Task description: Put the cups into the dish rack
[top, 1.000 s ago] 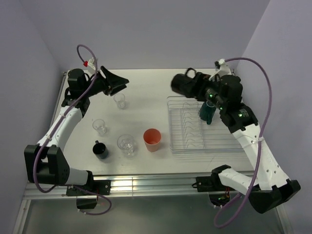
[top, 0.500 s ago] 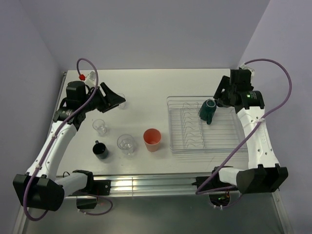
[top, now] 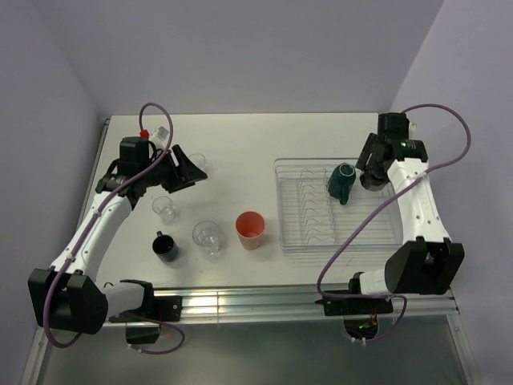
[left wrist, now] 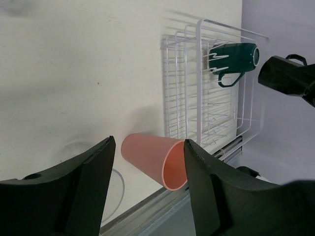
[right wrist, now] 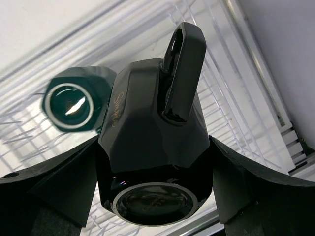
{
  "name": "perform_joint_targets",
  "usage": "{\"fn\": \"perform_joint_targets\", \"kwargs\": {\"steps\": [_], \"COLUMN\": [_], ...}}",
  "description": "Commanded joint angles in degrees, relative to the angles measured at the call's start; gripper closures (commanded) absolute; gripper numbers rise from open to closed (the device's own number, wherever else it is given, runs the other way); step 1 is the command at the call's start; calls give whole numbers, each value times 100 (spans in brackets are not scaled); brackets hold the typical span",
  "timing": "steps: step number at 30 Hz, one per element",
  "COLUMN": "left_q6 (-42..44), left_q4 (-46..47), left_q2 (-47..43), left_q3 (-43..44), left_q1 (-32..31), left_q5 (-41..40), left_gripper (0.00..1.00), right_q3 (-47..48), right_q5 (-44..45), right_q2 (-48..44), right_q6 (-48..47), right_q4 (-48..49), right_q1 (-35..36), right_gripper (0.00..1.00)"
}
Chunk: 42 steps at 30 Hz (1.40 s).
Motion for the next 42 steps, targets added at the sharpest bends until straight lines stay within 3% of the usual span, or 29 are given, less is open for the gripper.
{"fn": "perform_joint_targets", "kwargs": {"steps": [1, 21, 26, 30, 37, 42], "left_q6": [225, 286, 304, 304, 295, 304], "left_q4": [55, 99, 99, 90, 108, 90], "left_q2": [33, 226, 218, 253, 244, 227], "left_q3": [109, 57, 22, 30, 13, 4], "left_q1": [-19, -28, -28, -28, -28, -28], "left_q5": [76, 85, 32, 15, -12, -38], "left_gripper": [36, 36, 36, 36, 36, 36], "right_q3": [-27, -361, -397, -423, -388, -353], "right_q5": [37, -491, -473, -482, -403, -403], "right_q2": [268, 1288, 1507, 1560, 1622, 1666], "right_q6": [-18, -36, -27, -27, -9, -9], "right_q4": [416, 961, 1014, 1067, 1084, 1111], "right_q1": [-153, -470, -522, -540, -575, -575], "right_gripper": [100, 100, 95, 86, 53, 38]}}
